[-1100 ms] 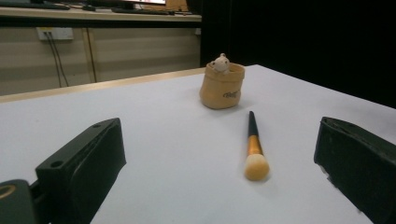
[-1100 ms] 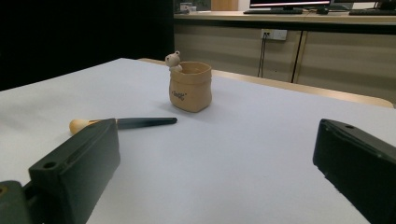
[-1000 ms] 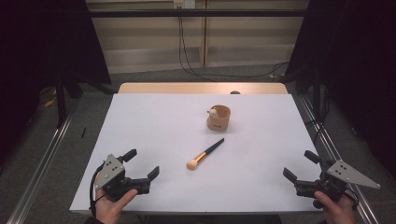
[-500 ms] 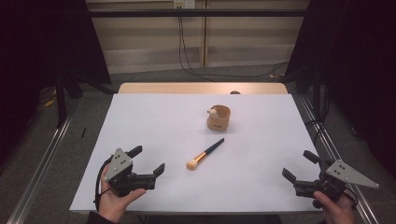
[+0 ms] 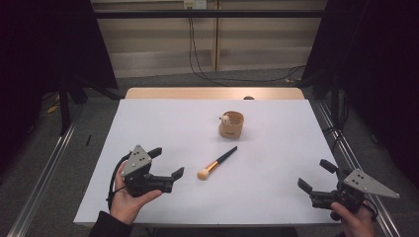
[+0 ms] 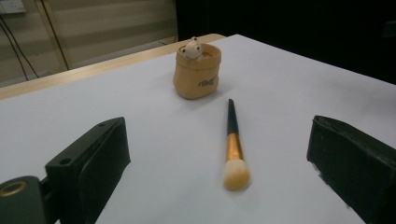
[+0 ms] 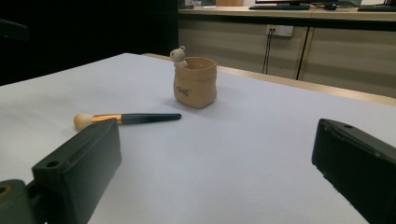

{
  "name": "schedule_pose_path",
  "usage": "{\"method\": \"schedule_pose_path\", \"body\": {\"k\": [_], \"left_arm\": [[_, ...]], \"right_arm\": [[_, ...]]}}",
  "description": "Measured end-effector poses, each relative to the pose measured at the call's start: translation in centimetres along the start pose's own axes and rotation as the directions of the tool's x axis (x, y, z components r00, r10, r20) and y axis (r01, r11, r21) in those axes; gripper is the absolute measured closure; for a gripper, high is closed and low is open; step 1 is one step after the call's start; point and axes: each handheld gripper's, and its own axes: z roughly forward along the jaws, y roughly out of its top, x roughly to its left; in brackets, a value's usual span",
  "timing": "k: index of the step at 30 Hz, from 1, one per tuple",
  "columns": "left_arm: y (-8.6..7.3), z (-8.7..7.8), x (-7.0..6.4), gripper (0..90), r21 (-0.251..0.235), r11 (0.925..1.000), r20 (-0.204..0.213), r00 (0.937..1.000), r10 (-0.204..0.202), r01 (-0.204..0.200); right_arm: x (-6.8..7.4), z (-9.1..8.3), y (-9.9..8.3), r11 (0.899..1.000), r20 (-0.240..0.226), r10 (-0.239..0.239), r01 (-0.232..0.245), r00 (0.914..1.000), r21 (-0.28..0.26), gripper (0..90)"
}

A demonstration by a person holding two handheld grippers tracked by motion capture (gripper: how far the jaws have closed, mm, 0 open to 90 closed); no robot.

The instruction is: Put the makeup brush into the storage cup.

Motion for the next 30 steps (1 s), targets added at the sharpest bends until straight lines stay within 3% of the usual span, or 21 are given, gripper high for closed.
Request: {"method": "schedule_pose_path", "body": {"k": [4,5,9,11,14,24,30], "left_arm": [[0.5,0.6,0.1,8.3,0.009,0.9997,0.032,0.9992,-0.022,0.022],[0.6,0.7,0.1,8.6,0.015,0.9996,0.032,0.9992,-0.025,0.024],[1.0,1.6,0.2,10.0,0.029,0.9995,0.055,0.9984,-0.013,0.012],[1.3,2.2,0.2,14.3,0.063,0.998,0.072,0.9974,-0.002,-0.002],[1.8,3.5,-0.1,11.1,0.134,0.9908,0.091,0.9958,0.009,-0.021],[2.7,5.3,0.0,10.7,0.146,0.9887,0.1,0.9948,0.022,-0.036],[3.4,6.0,0.3,11.9,0.169,0.9852,0.115,0.9933,0.009,-0.028]], "right_arm": [[0.0,0.0,0.0,1.0,-0.01,-0.002,0.002,0.9999,0.006,0.8],[0.0,0.1,0.0,1.0,0.005,-0.005,0.005,1.0,0.011,1.0],[-0.1,0.0,0.0,1.0,0.003,-0.007,0.007,1.0,0.014,1.0],[0.0,0.1,0.0,1.0,0.0,-0.001,0.001,1.0,0.014,1.0],[0.0,0.1,0.0,1.0,0.0,-0.004,0.004,1.0,0.013,1.0],[-0.1,0.1,-0.1,1.0,-0.001,-0.001,0.001,1.0,0.02,1.0],[-0.1,0.1,-0.1,1.0,-0.003,-0.004,0.004,1.0,0.022,1.0]]}}
